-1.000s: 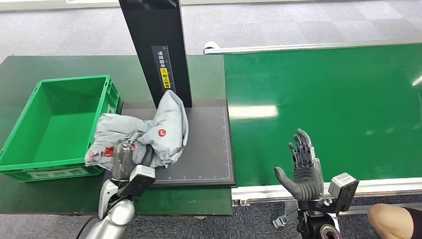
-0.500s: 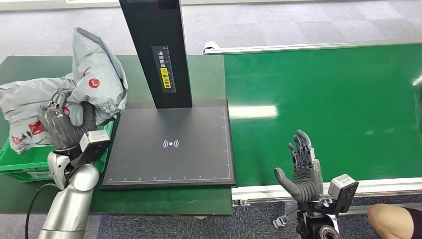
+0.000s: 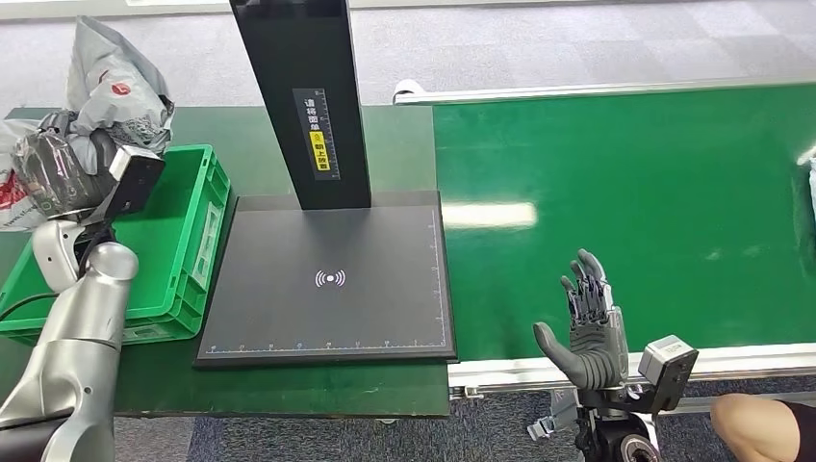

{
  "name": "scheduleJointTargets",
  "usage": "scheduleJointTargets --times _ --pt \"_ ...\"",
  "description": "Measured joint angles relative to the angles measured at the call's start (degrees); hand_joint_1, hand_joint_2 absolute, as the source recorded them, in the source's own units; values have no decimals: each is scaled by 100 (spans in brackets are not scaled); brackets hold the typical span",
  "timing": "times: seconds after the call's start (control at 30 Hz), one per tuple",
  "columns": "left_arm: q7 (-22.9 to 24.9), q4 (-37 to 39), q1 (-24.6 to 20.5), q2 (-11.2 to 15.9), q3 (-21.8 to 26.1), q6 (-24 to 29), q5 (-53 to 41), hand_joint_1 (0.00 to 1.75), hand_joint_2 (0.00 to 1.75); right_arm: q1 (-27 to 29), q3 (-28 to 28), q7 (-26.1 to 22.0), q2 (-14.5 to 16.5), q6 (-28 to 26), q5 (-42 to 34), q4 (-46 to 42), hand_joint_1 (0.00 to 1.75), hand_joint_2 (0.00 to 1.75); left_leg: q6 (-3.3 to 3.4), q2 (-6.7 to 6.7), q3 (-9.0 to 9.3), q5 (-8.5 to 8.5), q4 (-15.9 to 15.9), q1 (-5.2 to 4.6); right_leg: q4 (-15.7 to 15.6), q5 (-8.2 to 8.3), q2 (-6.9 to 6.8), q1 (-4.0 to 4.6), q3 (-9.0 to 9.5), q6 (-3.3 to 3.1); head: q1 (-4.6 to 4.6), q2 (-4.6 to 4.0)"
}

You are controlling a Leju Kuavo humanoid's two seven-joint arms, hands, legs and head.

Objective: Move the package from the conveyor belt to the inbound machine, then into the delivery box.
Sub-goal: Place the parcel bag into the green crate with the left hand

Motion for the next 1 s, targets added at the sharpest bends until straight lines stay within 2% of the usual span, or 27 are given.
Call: scheduleJointTargets --times 0.23,0.47,0.5,0.63,0.77,0.87,1.0 --pt "474 883 -436 236 482 0 -1036 175 175 -86 1 19 2 1 -13 2 0 175 0 0 -1 0 0 1 0 0 0 1 -3 0 1 1" --pt "504 1430 -622 389 959 2 -1324 175 175 -114 11 66 3 0 -48 4 0 175 -1 1 0 0 0 1 0 0 0 1 -3 -1 0 1" --pt "490 1477 -629 393 1007 2 -1324 169 175 -115 13 70 4 0 -49 5 0 175 -1 0 -1 0 0 1 0 0 0 1 -3 -1 1 1" --pt "465 1607 -651 411 1124 2 -1310 2 175 -116 16 73 9 0 -50 9 0 175 0 -1 -1 0 0 0 0 0 0 0 -3 0 2 0" --pt "243 1747 -686 412 1203 -3 -1068 0 175 -117 19 79 13 -10 -36 17 0 175 0 -1 -1 0 0 0 -1 0 0 0 -3 0 1 0" --pt "-177 1829 -687 382 1249 -80 -581 0 175 -113 19 107 15 -42 16 20 0 175 0 -1 0 0 0 0 0 0 0 0 -4 0 1 1" --pt "-603 1740 -609 233 1268 -437 132 0 175 -93 9 117 18 -81 37 20 0 175 0 -1 0 0 0 0 -1 0 0 0 -5 0 1 0"
